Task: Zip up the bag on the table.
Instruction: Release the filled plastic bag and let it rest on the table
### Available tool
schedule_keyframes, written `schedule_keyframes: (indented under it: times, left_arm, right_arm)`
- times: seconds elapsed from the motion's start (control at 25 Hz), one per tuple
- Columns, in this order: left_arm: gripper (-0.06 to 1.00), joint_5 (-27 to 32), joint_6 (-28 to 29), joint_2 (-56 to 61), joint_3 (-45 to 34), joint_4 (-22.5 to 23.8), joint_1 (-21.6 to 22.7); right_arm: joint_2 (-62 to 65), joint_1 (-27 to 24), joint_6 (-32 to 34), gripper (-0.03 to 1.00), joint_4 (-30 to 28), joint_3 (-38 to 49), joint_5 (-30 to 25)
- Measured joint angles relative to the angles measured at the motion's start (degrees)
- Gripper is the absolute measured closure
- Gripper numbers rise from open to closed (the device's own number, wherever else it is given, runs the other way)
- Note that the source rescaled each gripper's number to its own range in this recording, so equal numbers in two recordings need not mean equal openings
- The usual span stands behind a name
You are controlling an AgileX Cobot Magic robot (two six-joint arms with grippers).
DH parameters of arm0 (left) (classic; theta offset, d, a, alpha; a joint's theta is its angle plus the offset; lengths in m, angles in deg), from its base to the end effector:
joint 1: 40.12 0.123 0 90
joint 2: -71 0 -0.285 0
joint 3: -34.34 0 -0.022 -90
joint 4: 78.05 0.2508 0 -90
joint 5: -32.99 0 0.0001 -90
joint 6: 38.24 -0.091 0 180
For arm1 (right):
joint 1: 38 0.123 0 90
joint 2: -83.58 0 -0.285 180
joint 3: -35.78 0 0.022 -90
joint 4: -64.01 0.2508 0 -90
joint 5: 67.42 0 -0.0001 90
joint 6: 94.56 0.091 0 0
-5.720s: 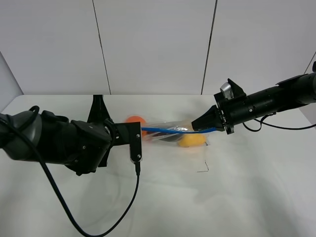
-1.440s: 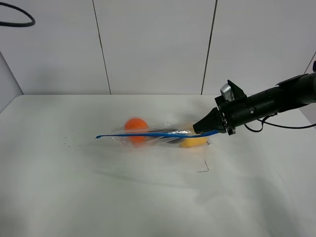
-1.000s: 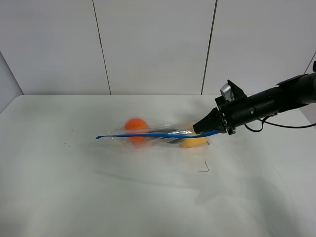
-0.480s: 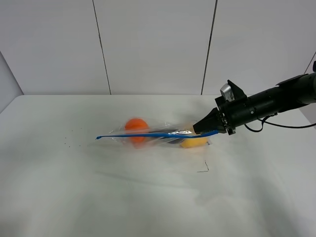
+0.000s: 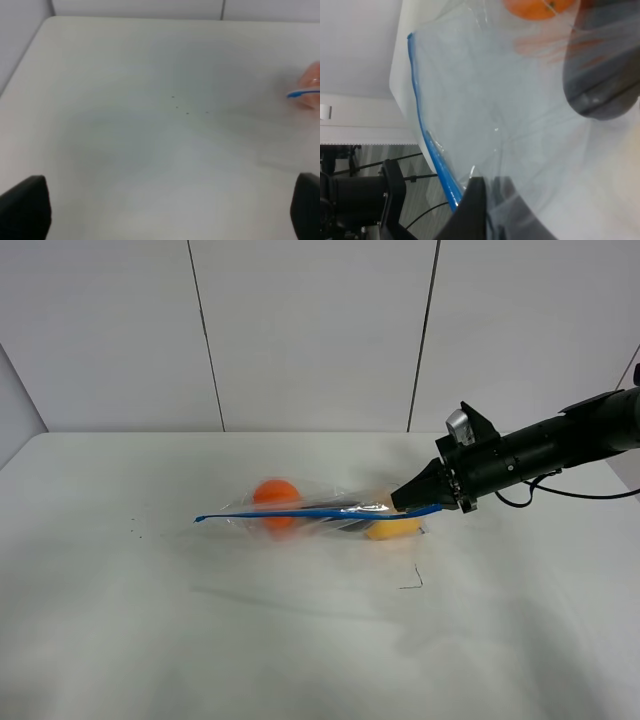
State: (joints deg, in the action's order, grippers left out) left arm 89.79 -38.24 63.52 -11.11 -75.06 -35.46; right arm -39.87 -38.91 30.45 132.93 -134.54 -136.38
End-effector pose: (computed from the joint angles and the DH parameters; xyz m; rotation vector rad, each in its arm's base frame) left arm -0.0105 0.0031 0.2981 -0.0800 1.9142 0.1159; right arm 0.3593 0.0736 0.1608 -0.2988 2.5568 1.4836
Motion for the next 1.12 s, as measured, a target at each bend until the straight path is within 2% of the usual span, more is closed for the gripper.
schedule_keyframes:
  times: [0.48, 0.76, 1.12]
  left_arm:
    - [-0.06, 3.6, 0.0, 0.1, -0.17, -1.04, 0.0]
    - [-0.06, 3.52, -0.37, 0.1, -3.35, -1.09, 0.0]
    - [-0.06, 3.6, -0.43, 0.1, -3.5, -1.03, 0.0]
  right_arm:
    - [0.0, 0.0, -0.31, 0.97, 0.0, 0.0, 0.0]
    - [0.0, 0.0, -0.38, 0.97, 0.05, 0.0, 0.0]
    - [0.0, 0.0, -0.38, 0.97, 0.22, 0.0, 0.0]
